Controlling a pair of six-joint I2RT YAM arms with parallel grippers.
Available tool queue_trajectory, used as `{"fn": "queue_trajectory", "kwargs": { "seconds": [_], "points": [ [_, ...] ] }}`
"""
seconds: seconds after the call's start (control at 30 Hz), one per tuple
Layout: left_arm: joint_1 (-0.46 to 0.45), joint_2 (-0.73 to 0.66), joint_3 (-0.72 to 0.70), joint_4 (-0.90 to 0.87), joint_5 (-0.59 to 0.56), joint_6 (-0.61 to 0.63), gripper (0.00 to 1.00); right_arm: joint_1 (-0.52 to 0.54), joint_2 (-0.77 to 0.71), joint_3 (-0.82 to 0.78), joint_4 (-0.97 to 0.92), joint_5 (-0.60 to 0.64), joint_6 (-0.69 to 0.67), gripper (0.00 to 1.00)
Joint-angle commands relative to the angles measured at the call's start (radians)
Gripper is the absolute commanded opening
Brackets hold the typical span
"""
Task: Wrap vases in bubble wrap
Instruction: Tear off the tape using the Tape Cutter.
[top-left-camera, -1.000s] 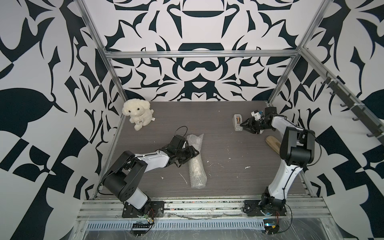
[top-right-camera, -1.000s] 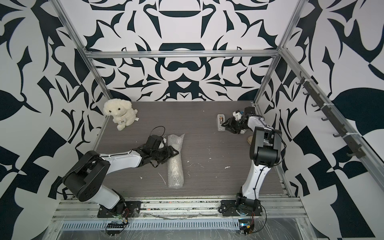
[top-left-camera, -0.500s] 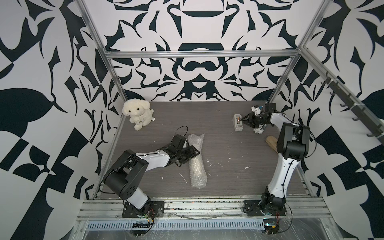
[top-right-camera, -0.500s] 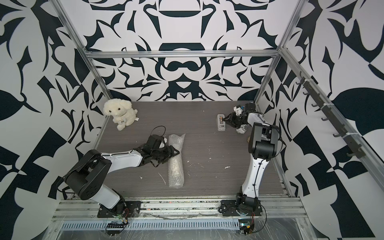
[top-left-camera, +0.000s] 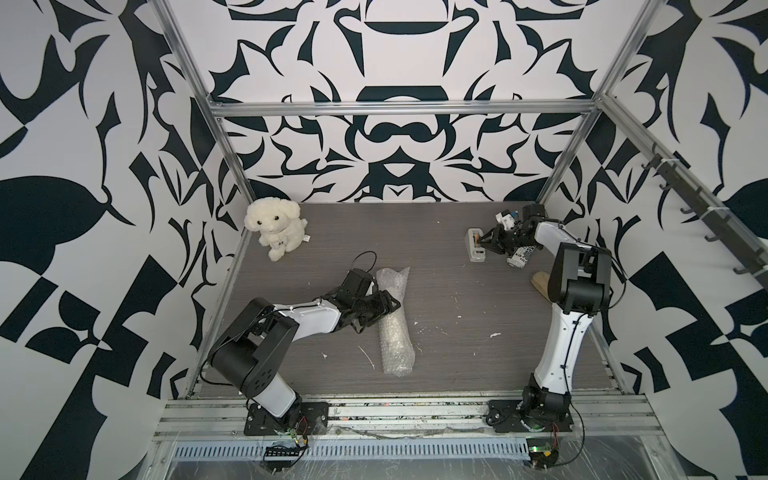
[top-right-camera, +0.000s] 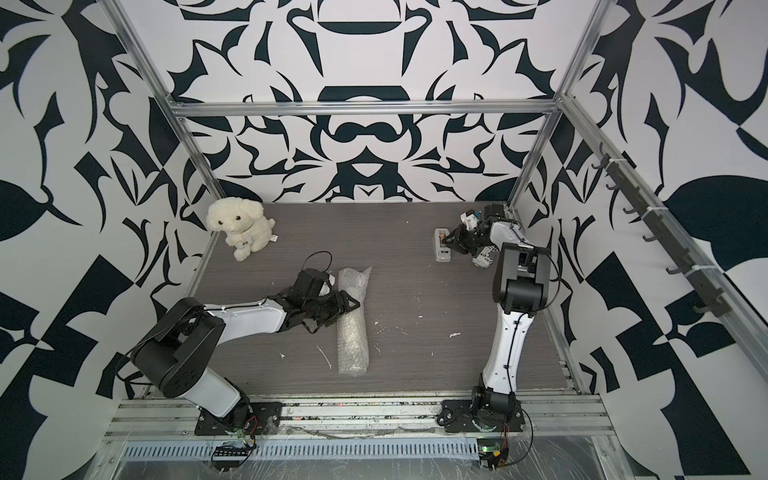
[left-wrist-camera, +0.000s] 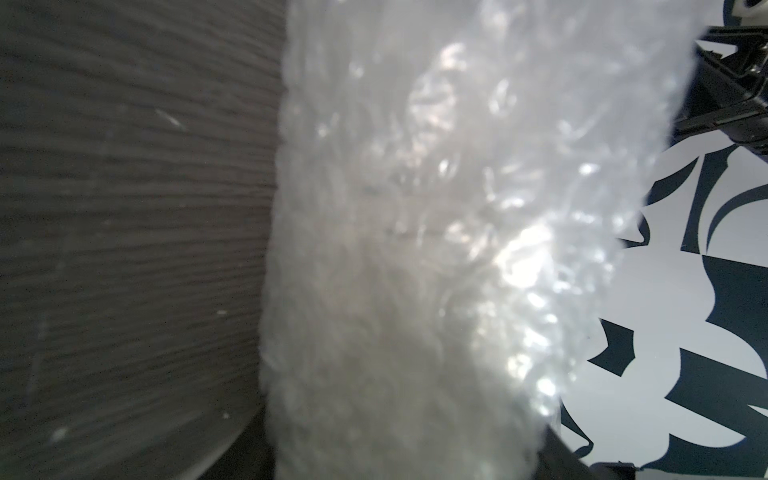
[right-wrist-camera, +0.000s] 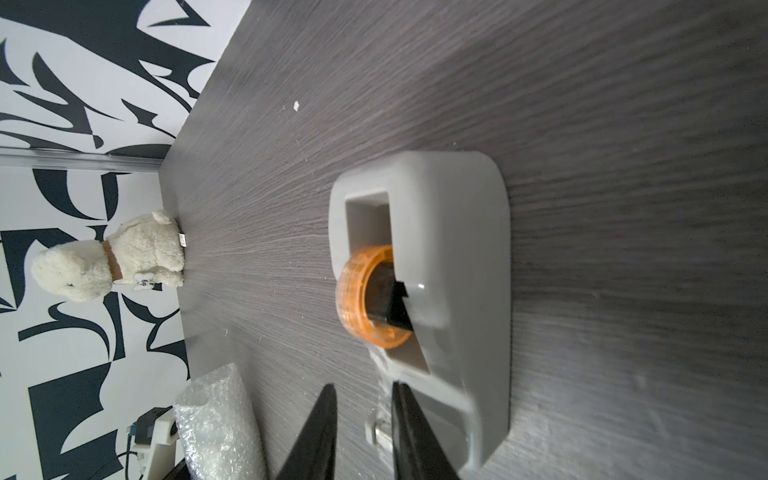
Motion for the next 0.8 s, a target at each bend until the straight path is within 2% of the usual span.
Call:
{"fn": "queue_trajectory", "kwargs": {
  "seconds": [0.0,0.23,0.57,0.77],
  "points": [
    [-0.003,0.019,0.015,0.005,0.008,0.006,0.49,0.005,0.001,0.050,-0.061,0.017,-0.041,0.27],
    [-0.004,0.018,0.015,0.007,0.006,0.005,0.49,0.008,-0.004,0.042,-0.063,0.048,-0.047,0.27],
    [-0.003,0.021,0.015,0.007,0.005,0.004,0.49,0.023,0.030,0.060,-0.070,-0.002,-0.053,0.27],
    [-0.003,0.022,0.014,0.006,0.005,0.004,0.49,0.023,0.048,0.077,-0.095,0.013,-0.062,0.27]
  ]
}}
